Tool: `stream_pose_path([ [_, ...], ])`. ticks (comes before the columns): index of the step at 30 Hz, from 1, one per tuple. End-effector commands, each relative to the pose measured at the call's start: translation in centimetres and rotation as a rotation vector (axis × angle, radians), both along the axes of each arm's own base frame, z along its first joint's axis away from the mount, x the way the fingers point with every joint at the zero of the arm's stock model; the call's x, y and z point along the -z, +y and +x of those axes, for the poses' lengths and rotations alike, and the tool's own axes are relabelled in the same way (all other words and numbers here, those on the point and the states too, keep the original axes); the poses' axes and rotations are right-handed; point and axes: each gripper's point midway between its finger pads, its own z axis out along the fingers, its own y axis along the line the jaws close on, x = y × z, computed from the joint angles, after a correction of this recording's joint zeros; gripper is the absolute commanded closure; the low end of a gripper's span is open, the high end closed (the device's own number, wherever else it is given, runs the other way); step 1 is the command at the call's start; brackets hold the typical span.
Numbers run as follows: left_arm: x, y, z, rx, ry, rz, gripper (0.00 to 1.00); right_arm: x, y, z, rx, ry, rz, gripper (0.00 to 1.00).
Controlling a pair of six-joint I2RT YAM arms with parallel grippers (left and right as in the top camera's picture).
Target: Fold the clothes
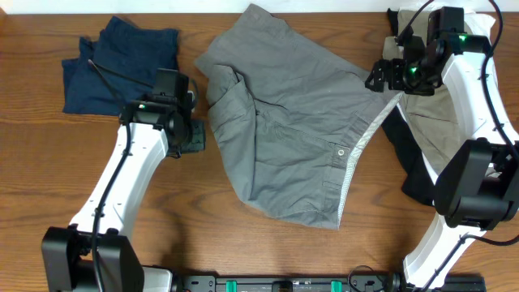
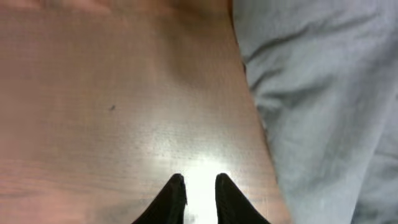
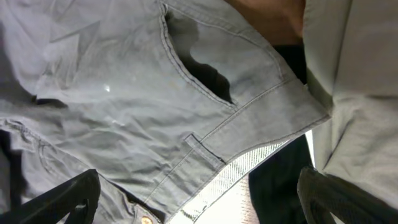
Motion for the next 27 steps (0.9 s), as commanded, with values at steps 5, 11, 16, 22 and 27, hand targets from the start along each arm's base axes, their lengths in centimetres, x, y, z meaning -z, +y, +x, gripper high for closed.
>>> stream_pose_path([
  [5,3.0,-0.6,4.7,0.046,-0.079,0.002,0.62,-2.0,1.2,0.1,-0.043,-0.052,0.012,0.01],
  [11,7.1,-1.4,8.3,0.082,-0.122,-0.011,0.43,-2.0,1.2,0.0,-0.050,-0.053,0.010,0.01],
  [16,8.5,-3.7,9.8,0.214,-0.168,-0.096,0.42,-2.0,1.2,0.0,-0.050,-0.053,0.010,0.01],
  [22,9.3,-4.1,9.9,0.235,-0.164,-0.115,0.41,-2.0,1.2,0.1,-0.050,-0.054,0.010,0.01],
  [27,9.0,-5.3,9.9,0.261,-0.170,-0.178,0.58,-2.0,1.2,0.1,-0.050,-0.055,0.010,0.01],
])
